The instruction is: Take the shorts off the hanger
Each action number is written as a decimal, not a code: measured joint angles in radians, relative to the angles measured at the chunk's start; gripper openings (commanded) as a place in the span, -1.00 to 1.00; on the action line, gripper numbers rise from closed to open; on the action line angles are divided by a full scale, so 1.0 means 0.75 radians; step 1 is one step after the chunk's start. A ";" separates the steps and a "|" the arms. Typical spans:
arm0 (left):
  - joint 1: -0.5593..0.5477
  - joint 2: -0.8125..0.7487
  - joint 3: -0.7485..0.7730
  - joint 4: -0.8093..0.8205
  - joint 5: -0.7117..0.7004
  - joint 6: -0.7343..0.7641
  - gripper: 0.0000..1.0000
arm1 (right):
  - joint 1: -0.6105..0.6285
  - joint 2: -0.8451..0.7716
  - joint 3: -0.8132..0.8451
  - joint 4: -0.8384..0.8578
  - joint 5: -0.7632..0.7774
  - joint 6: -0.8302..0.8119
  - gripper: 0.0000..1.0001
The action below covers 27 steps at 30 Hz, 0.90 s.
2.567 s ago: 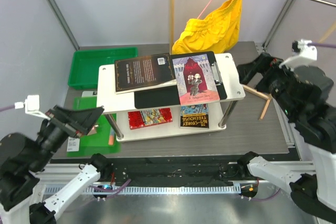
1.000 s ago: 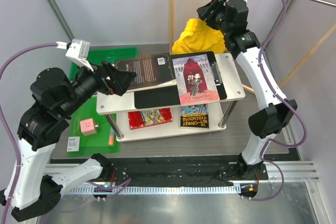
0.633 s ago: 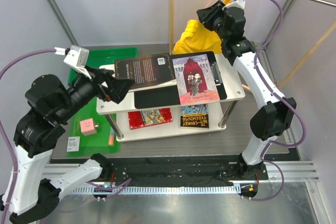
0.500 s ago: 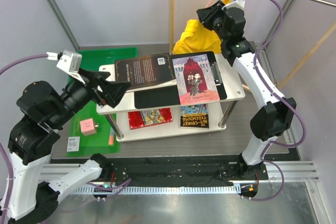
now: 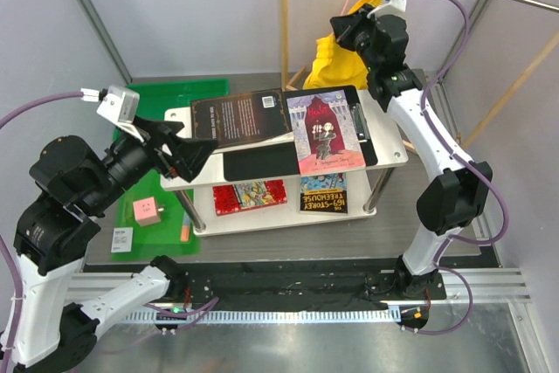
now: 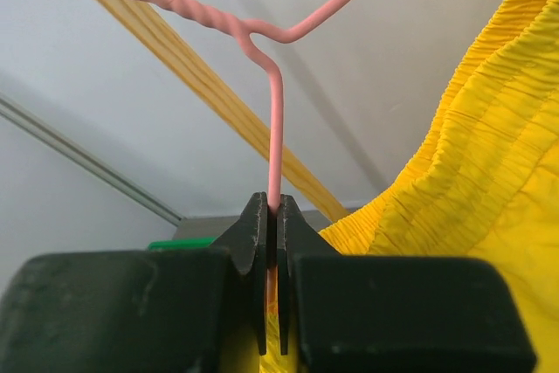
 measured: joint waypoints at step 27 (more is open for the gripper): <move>0.000 0.035 -0.021 -0.020 0.000 -0.012 1.00 | 0.035 0.001 -0.042 0.183 -0.108 -0.316 -0.98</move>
